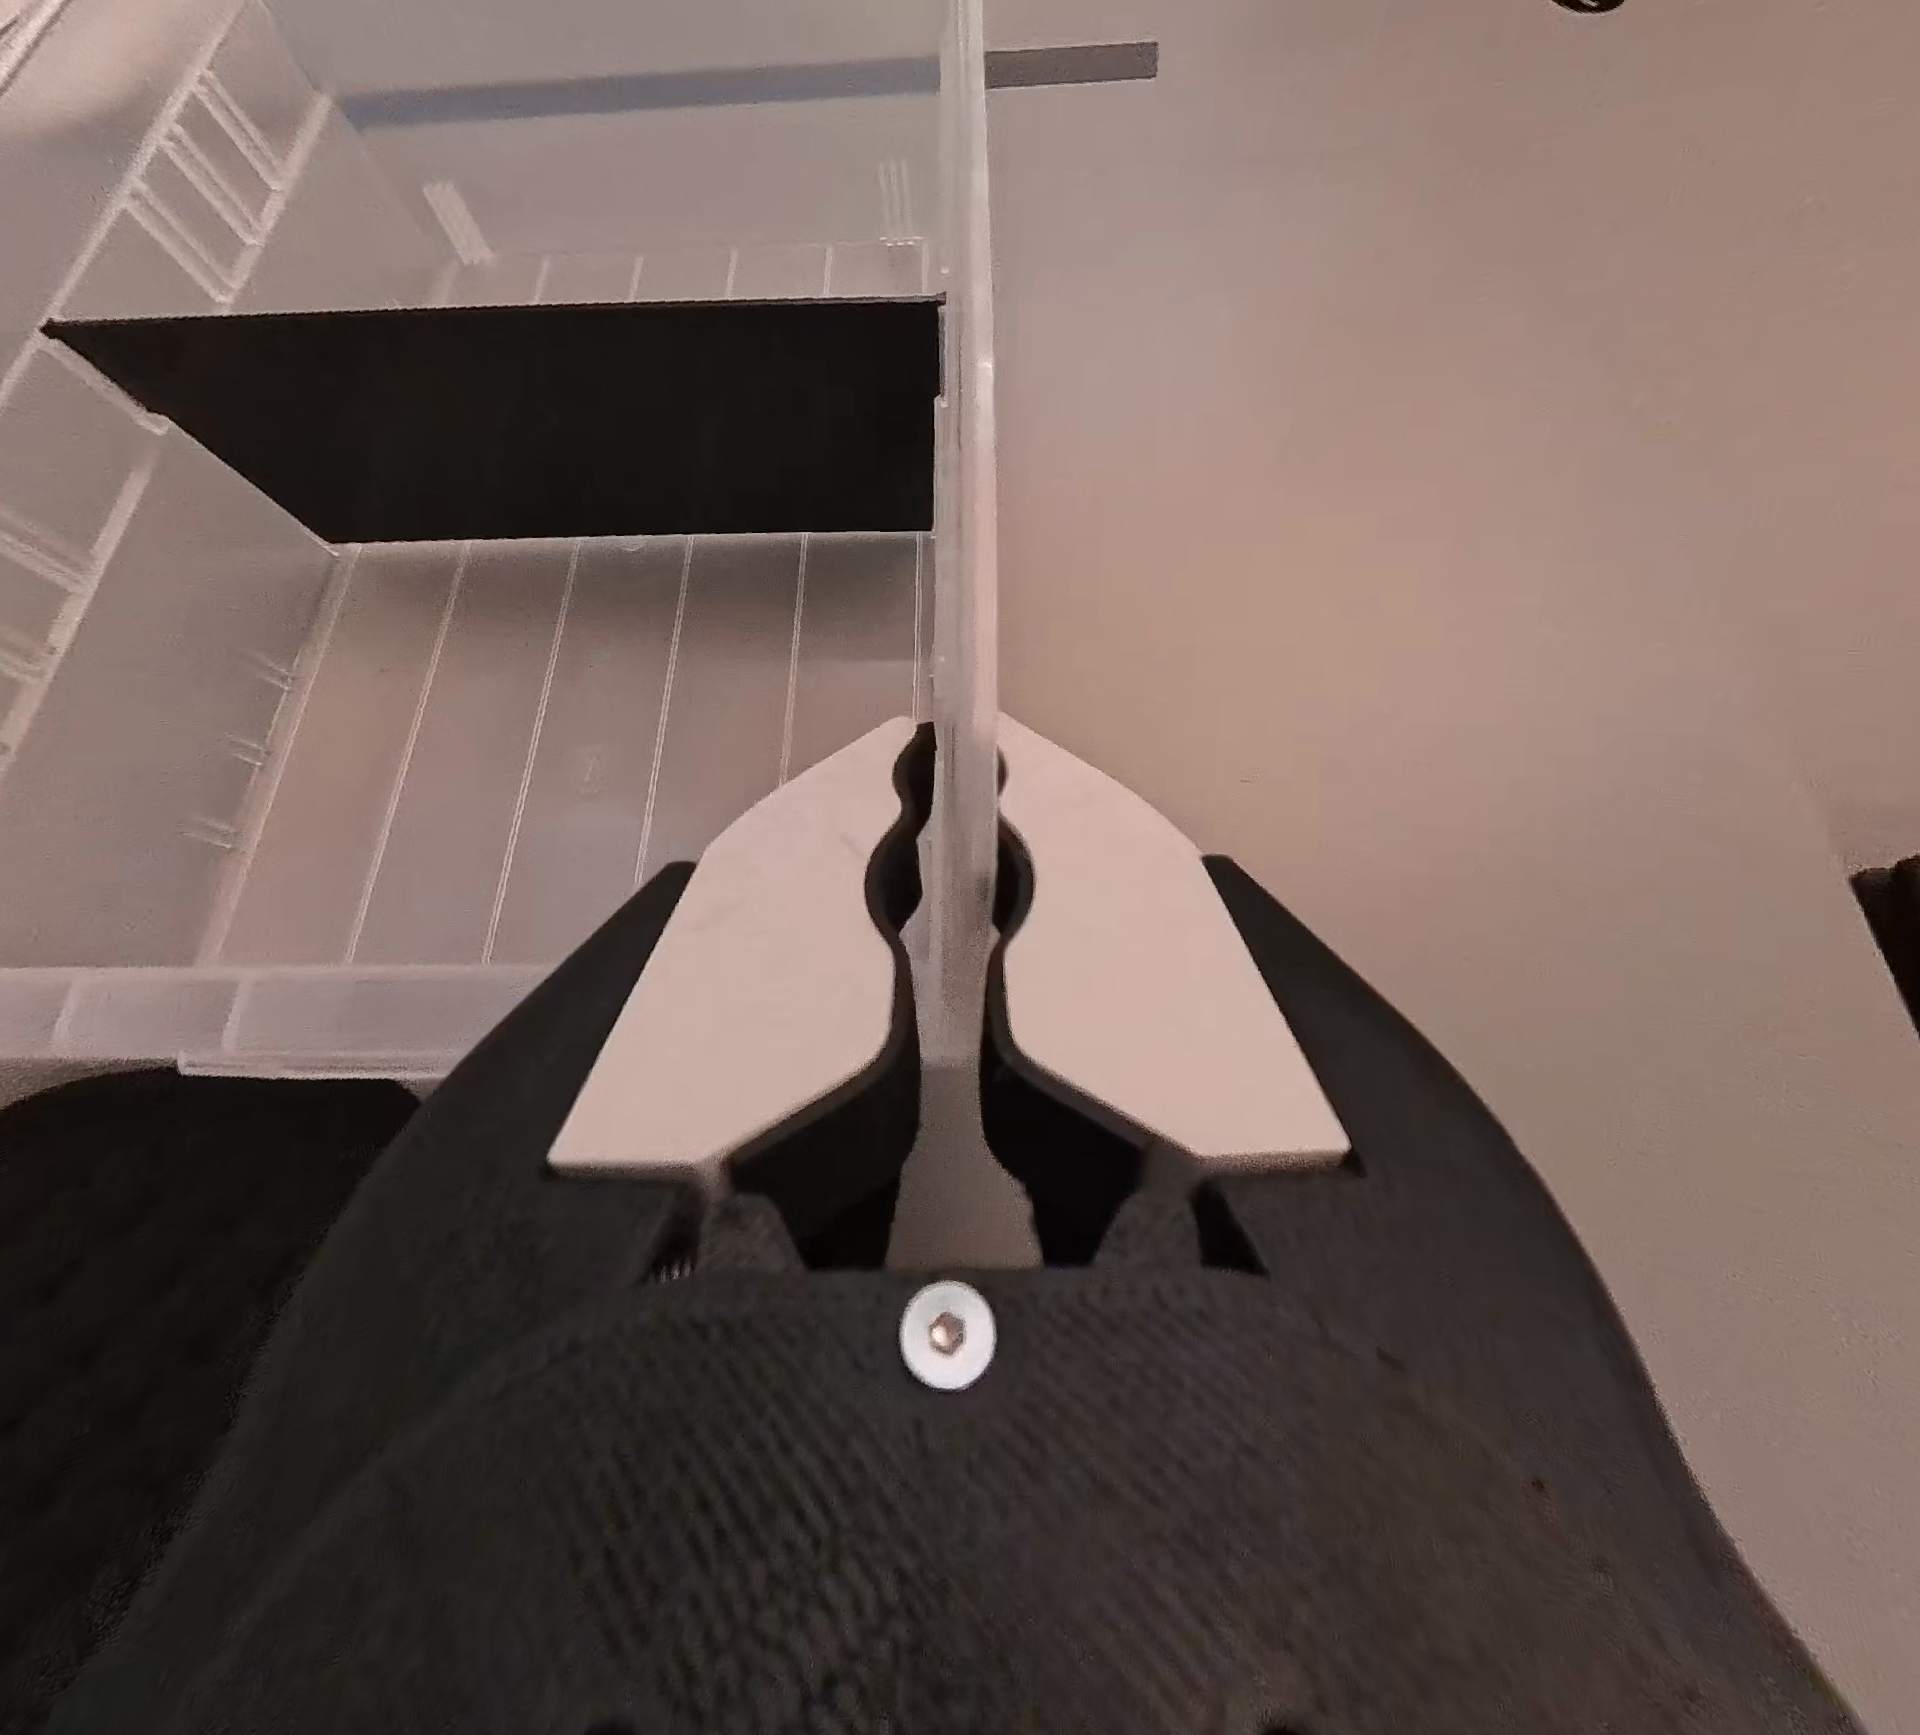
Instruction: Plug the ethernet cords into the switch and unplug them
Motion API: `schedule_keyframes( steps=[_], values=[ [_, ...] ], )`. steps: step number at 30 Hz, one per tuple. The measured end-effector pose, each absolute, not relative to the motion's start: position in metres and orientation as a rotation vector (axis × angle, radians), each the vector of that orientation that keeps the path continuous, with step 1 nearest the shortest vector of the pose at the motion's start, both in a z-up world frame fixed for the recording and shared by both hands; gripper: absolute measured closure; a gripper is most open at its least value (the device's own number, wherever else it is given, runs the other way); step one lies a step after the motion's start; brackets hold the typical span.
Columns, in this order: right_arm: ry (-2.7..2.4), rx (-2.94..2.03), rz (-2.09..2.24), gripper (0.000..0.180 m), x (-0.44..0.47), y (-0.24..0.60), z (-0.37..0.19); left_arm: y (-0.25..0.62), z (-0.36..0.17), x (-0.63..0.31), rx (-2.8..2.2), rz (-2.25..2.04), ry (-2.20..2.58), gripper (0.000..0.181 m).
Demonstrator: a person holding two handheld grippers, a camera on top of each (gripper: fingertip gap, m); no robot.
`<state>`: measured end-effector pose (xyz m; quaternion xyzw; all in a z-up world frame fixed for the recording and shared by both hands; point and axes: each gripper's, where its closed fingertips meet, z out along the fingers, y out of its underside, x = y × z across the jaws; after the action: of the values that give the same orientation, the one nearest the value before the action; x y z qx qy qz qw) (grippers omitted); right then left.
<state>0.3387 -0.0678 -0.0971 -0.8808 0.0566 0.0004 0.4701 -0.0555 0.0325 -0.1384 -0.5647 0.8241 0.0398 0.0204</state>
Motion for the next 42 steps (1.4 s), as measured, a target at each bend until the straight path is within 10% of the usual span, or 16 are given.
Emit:
schedule_keyframes(
  steps=[23,42],
  values=[
    [0.063,-1.989,-0.038,0.145,0.341,-0.105,-0.065,0.030,-0.148,-0.058,-1.819,-0.043,2.542,0.079],
    [-0.354,-1.410,-0.099,0.144,0.219,-0.058,0.132,0.008,0.035,-0.300,-2.049,-0.335,0.810,0.075]
  ],
)
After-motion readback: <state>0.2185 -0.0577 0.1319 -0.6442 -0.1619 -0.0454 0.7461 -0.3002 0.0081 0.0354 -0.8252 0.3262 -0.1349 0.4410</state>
